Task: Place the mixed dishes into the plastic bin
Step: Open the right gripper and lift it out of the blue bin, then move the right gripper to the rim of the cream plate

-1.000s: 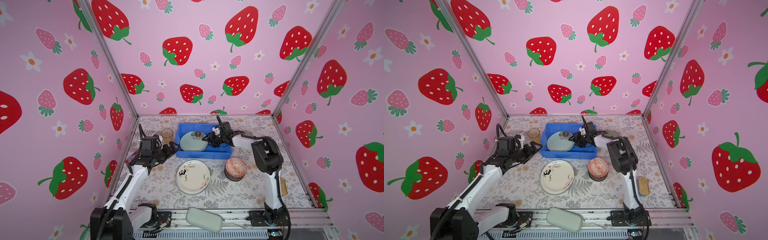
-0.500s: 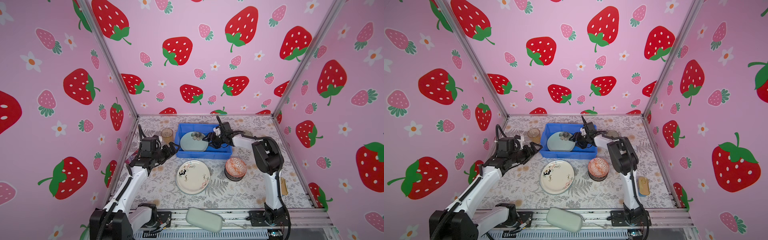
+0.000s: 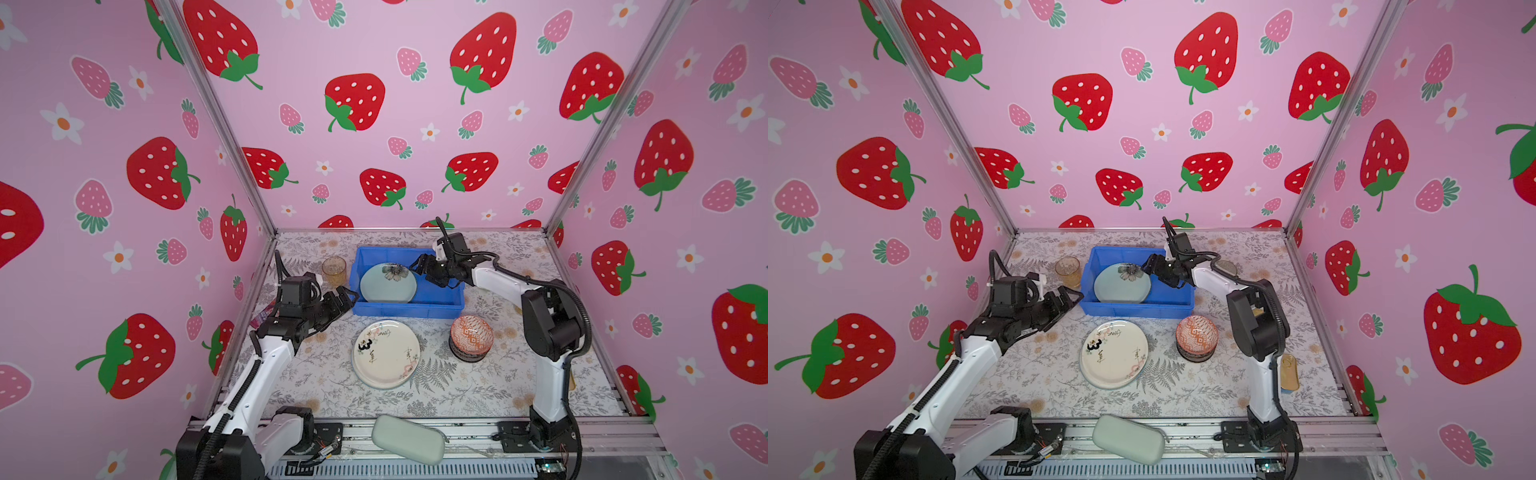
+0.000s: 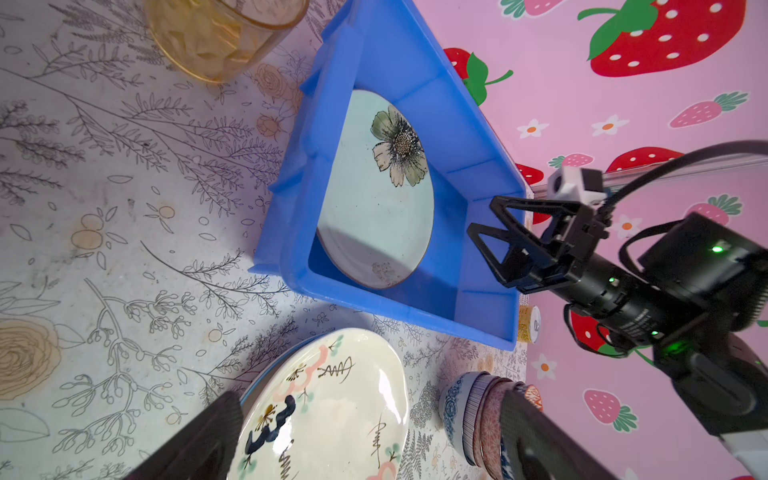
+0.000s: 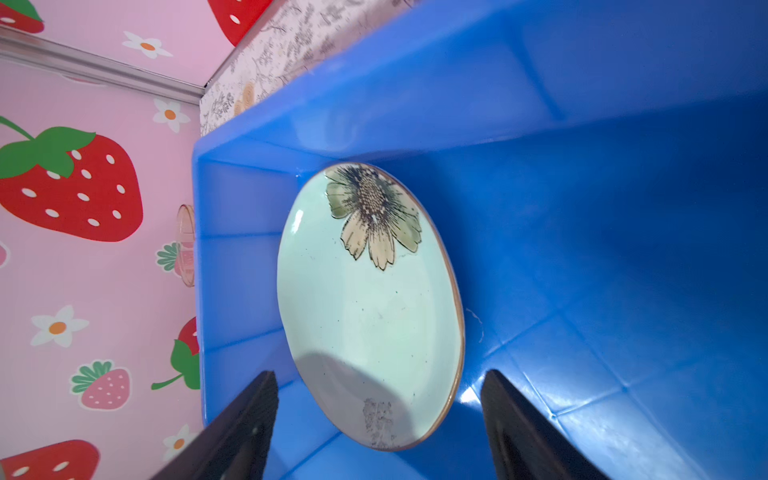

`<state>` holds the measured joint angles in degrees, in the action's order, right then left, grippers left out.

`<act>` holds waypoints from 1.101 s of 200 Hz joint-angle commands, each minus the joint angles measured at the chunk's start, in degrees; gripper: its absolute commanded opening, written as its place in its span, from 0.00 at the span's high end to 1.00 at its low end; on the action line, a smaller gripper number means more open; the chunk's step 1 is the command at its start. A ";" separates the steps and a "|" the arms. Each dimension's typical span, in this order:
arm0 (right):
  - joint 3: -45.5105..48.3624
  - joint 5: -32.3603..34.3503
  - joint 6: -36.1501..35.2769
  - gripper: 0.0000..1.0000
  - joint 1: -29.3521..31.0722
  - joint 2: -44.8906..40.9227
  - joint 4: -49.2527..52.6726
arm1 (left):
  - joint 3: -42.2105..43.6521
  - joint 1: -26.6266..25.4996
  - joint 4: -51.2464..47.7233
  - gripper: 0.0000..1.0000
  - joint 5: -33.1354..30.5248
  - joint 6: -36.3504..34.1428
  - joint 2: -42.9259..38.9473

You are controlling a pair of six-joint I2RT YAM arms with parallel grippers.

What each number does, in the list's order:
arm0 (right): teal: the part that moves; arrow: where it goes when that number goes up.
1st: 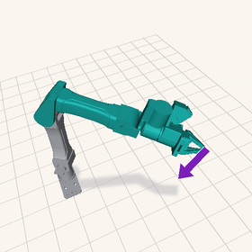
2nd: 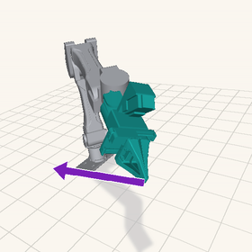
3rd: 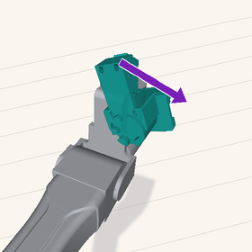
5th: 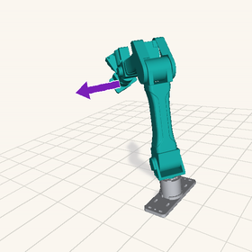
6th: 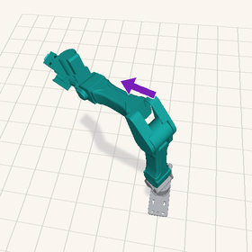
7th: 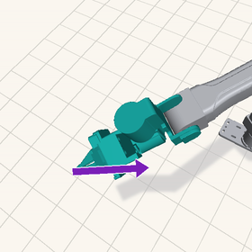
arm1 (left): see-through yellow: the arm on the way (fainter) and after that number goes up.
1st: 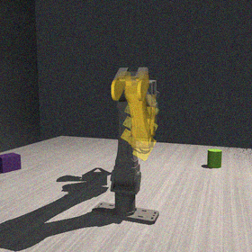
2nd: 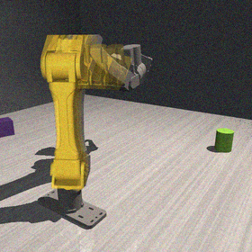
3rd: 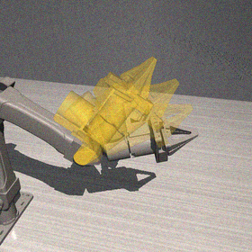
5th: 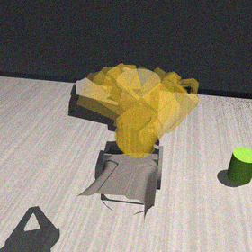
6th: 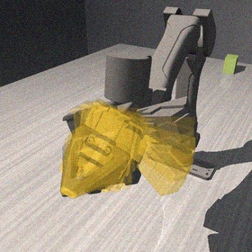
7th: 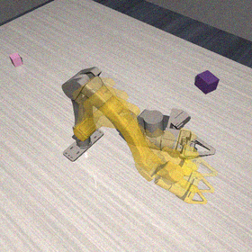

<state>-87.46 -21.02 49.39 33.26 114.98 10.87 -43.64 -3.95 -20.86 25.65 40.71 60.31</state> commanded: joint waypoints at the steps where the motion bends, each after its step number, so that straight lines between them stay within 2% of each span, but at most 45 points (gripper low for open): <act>1: -3.59 5.82 -6.57 0.06 1.70 -4.11 7.17 | -2.37 0.35 -6.99 0.01 -1.75 -0.53 -1.21; 10: -4.37 8.05 -8.89 0.00 2.64 -5.25 9.85 | -3.09 0.38 -9.45 0.01 -2.49 -0.85 -1.68; 34: -5.89 14.17 -13.96 0.01 5.67 -8.78 15.29 | -4.93 0.39 -16.59 0.01 -5.72 -2.27 -3.20; 76: -1.72 17.63 -18.04 0.02 10.14 -16.85 20.14 | -2.54 -0.46 -21.04 0.01 -7.33 -2.13 -8.69; 93: 2.09 17.07 -18.71 0.05 11.72 -21.29 20.12 | 0.12 -2.25 -19.51 0.01 -6.80 0.21 -10.67; 109: 5.95 16.61 -18.53 0.08 13.21 -25.10 20.19 | 2.60 -6.01 -17.15 0.00 -7.41 2.97 -11.79; 142: 12.88 16.52 -16.43 0.13 16.40 -30.27 22.25 | 5.41 -14.29 -14.68 0.00 -12.96 7.05 -12.85; 181: 22.95 13.77 -12.39 0.16 18.91 -35.04 19.10 | 8.93 -17.35 -12.69 0.02 -15.00 8.64 -12.61; 220: 28.70 10.59 -9.95 0.18 19.98 -36.60 15.36 | 11.38 -17.87 -9.22 0.03 -13.51 9.66 -11.71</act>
<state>-60.95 -7.75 36.71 52.75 80.14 29.34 -33.41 -21.45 -33.39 12.62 48.53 48.69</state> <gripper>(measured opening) 0.824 0.971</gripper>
